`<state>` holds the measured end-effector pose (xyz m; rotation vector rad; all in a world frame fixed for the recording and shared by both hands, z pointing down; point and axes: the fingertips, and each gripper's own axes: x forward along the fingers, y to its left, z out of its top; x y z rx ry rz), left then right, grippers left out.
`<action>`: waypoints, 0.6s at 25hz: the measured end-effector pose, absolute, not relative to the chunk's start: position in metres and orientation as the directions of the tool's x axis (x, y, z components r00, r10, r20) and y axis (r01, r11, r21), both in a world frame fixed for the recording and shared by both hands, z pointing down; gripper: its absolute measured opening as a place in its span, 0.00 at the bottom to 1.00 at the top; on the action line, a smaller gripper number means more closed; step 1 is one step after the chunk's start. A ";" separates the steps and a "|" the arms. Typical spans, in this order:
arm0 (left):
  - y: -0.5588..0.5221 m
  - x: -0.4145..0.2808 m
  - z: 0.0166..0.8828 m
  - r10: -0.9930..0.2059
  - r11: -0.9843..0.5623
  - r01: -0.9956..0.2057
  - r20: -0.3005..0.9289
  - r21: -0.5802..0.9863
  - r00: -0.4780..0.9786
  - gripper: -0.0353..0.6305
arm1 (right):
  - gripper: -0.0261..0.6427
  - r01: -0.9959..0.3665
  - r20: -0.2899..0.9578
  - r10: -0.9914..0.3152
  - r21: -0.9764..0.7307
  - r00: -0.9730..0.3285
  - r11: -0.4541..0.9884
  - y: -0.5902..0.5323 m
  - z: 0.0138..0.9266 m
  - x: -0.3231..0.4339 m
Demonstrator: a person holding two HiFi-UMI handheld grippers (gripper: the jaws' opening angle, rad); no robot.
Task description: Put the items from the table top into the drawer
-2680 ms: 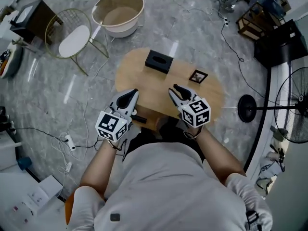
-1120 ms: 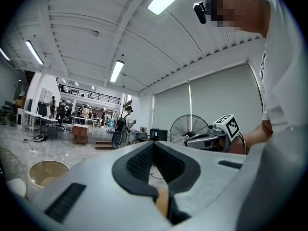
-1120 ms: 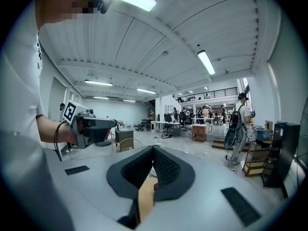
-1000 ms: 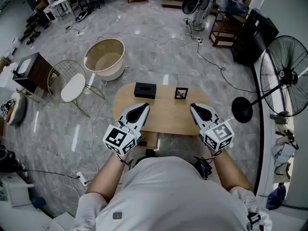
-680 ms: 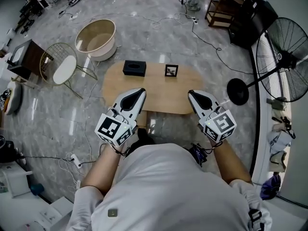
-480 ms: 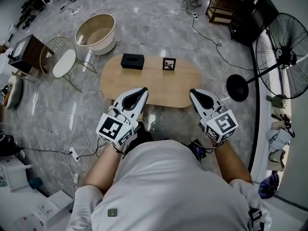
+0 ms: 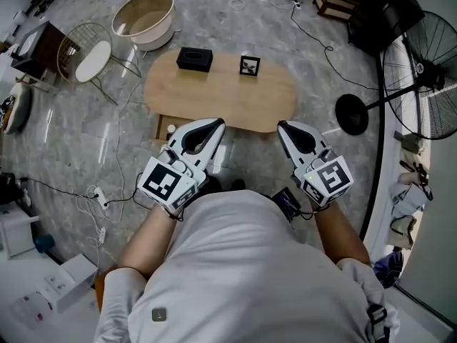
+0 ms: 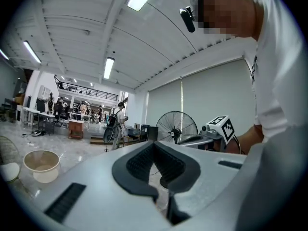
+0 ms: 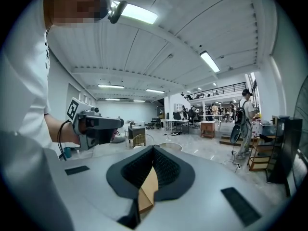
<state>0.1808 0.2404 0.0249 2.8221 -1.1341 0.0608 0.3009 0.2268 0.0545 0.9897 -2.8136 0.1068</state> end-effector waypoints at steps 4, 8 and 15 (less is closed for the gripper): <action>0.251 0.175 0.023 -0.681 -0.724 -0.684 0.067 0.084 0.729 0.07 | 0.08 -0.624 0.158 -0.613 -0.021 -0.774 0.781 0.236 0.053 0.296; 0.257 0.164 0.015 -0.681 -0.726 -0.685 0.070 0.059 0.729 0.07 | 0.08 -0.619 0.155 -0.610 -0.012 -0.777 0.785 0.243 0.048 0.287; 0.259 0.150 0.007 -0.720 -0.691 -0.723 0.074 0.014 0.690 0.07 | 0.08 -0.607 0.147 -0.601 0.002 -0.786 0.795 0.244 0.039 0.286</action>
